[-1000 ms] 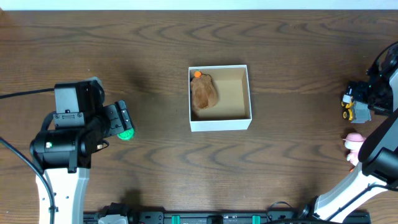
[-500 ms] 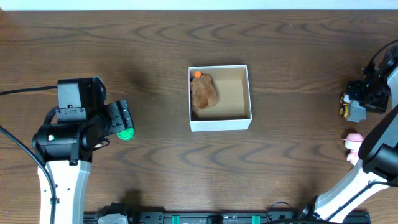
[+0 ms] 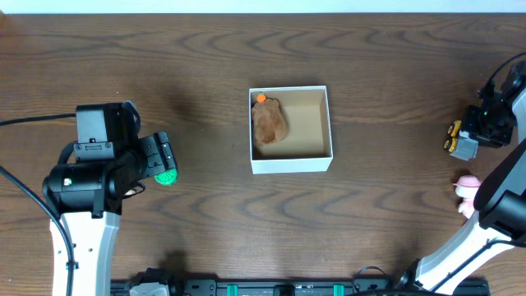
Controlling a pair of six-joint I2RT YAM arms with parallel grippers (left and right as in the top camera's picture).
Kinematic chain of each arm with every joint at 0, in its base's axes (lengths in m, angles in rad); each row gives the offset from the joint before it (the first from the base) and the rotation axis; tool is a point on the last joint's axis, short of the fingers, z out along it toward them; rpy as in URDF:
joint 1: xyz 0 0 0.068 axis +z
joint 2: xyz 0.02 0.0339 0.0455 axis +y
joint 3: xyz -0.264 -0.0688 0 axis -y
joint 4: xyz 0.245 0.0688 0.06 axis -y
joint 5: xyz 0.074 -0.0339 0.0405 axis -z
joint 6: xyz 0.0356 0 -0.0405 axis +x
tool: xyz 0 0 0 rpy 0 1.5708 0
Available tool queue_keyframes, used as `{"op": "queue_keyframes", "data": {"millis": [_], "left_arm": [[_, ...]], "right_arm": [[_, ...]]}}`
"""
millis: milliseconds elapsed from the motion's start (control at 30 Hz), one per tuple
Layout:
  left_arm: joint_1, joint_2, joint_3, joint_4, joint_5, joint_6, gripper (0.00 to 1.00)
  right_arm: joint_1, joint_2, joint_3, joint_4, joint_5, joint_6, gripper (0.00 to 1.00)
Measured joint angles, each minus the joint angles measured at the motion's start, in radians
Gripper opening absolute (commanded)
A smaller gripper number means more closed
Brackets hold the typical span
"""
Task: Pack container
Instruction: 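Lower the truck into the box beside the capybara and release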
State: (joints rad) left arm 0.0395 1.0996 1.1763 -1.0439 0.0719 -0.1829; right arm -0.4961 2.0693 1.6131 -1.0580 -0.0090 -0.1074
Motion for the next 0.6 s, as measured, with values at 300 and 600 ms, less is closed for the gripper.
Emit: {"op": "queue_keyframes", "data": {"millis": [300,600], "left_arm": [[0.0,0.0,0.0,0.0,0.0,0.0,0.85],[0.0,0.0,0.0,0.0,0.0,0.0,0.85]], "right_arm": [[0.102,-0.087,-0.003,-0.034,-0.045,0.027,0.13],[0.575,-0.484,0.002,0.011,-0.064,0.137,0.09]]}}
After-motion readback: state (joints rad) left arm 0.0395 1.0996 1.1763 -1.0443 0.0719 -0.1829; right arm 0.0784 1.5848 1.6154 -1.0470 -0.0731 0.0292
